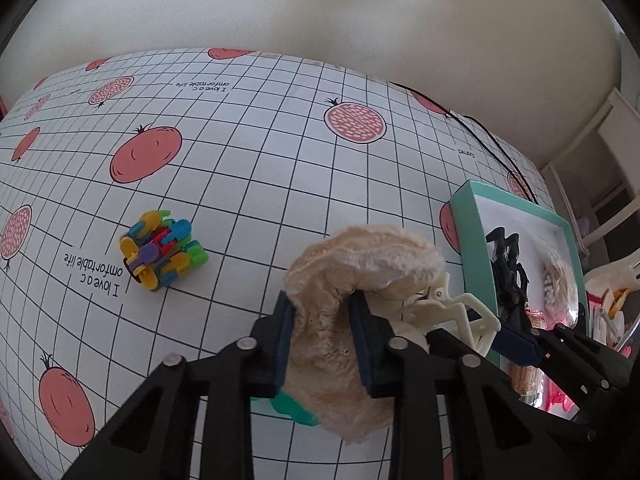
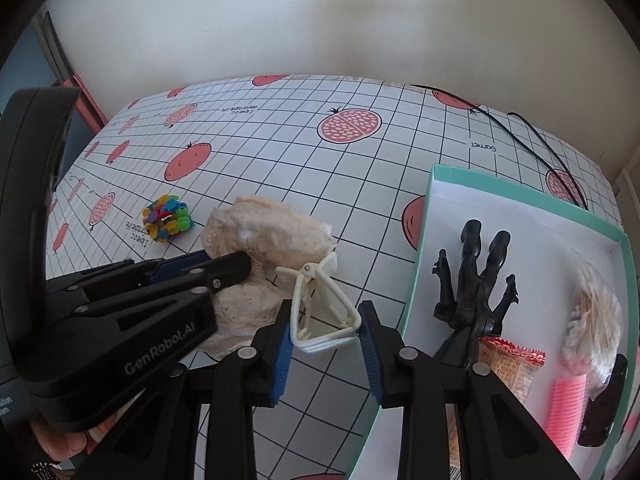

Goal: Organize objects
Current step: 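Grasp the lace cloth with the left tool while the right tool grasps the white claw clip, then lift the lace cloth and claw clip and carry them toward the tray with both tools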

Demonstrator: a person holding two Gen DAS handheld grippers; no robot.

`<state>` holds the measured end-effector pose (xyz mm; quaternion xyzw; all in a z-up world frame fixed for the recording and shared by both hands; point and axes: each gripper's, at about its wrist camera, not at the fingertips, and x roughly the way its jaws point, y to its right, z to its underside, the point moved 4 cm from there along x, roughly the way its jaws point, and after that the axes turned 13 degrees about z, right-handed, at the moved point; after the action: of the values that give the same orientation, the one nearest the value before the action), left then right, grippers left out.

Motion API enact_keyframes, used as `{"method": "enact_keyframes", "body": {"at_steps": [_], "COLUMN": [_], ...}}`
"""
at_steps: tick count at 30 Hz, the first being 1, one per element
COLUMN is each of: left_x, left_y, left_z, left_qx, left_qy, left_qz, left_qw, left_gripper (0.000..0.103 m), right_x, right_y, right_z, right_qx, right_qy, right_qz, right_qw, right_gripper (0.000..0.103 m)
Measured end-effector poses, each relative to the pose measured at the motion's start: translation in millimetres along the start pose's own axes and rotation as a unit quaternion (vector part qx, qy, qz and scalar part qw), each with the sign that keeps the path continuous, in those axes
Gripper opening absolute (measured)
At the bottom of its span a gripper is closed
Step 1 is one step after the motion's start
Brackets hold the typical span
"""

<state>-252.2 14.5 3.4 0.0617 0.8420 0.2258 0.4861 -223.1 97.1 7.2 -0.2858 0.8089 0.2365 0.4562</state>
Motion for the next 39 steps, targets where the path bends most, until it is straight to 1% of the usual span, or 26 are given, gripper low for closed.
{"method": "enact_keyframes", "body": {"at_steps": [1,5,8,23,29,36,39], "left_x": [0,0,-2,-35,-49,-63,-69], "left_y": [-1,-4,-4,-4,-1,10,19], "left_z": [0,0,0,-18,-26,-33,-36], "left_qx": [-0.002,-0.008,-0.007,-0.017,-0.01,0.002,0.006], "left_qy": [0.0,0.001,0.004,0.048,0.068,0.089,0.098], "left_qz": [0.0,0.0,-0.002,0.011,0.007,0.009,0.016], "left_qw": [1.0,1.0,1.0,0.9987,0.9976,0.996,0.995], "left_gripper": [0.022,0.014,0.011,0.01,0.01,0.01,0.01], "right_x": [0,0,-2,-30,-37,-52,-56], "right_y": [0,1,1,8,14,44,62], "right_z": [0,0,-1,-12,-13,-12,-9], "right_qx": [0.0,0.002,0.003,0.013,0.014,0.035,0.049], "right_qy": [0.0,-0.001,0.002,0.037,0.044,0.059,0.061], "right_qz": [0.0,-0.002,-0.004,-0.012,-0.011,0.0,0.006], "right_qw": [1.0,1.0,1.0,0.999,0.999,0.998,0.997], "right_gripper": [0.034,0.033,0.033,0.033,0.033,0.033,0.033]}}
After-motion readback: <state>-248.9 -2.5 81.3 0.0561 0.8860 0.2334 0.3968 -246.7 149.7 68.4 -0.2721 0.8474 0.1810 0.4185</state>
